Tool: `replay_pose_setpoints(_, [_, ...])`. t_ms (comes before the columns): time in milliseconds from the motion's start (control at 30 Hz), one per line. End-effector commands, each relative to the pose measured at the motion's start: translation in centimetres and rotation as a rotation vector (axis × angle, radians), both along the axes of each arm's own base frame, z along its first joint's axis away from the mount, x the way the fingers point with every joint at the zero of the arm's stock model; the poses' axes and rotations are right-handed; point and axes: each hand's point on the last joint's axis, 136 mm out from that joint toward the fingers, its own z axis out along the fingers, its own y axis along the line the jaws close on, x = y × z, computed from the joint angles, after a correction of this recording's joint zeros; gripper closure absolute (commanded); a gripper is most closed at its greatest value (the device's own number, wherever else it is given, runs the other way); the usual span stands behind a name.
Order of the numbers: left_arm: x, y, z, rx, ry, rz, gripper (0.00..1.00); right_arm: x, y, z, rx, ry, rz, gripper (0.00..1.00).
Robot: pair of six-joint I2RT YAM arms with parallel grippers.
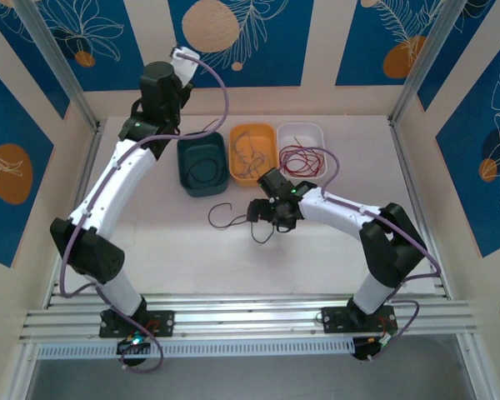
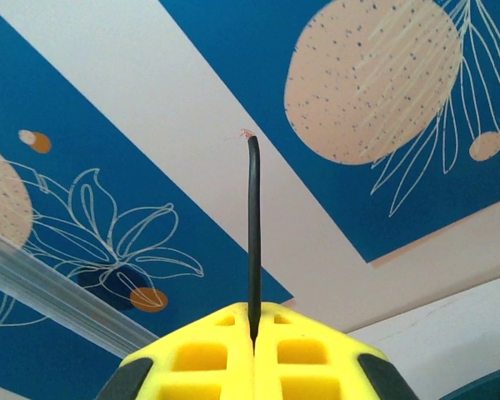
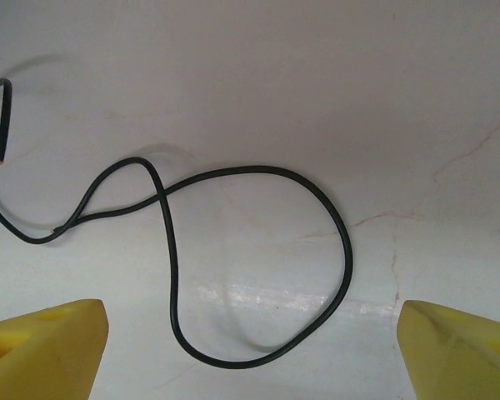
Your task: Untangle the cables
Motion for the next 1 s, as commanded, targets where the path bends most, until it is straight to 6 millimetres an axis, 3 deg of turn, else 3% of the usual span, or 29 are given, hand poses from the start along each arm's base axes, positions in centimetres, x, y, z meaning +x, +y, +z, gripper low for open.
replay_pose_setpoints(0, [1.2, 0.9, -0.2, 0.053, -0.02, 0.039, 1.0, -0.4, -0.4, -0.6, -0.044, 0.037, -0.004, 0.1])
replay_pose_setpoints(200, [1.7, 0.8, -5.0, 0.084, 0.077, 0.035, 1.0, -0.6, -1.0, -1.2, -0.057, 0.061, -0.023, 0.09])
replay_pose_setpoints(467, [-0.6, -0.4, -9.6, 0.046, 0.26, -0.07, 1.0, -0.5, -1.5, -1.2, -0.071, 0.067, -0.039, 0.09])
replay_pose_setpoints(633, [-1.0, -1.1, -12.4, 0.013, 0.357, -0.103, 1.0, -0.4, -1.5, -0.9, -0.067, 0.06, -0.031, 0.09])
replay_pose_setpoints(967, [-0.7, -3.1, -21.3, -0.103, 0.734, -0.086, 1.0, -1.3, -3.3, 0.9, -0.077, 0.025, -0.066, 0.09])
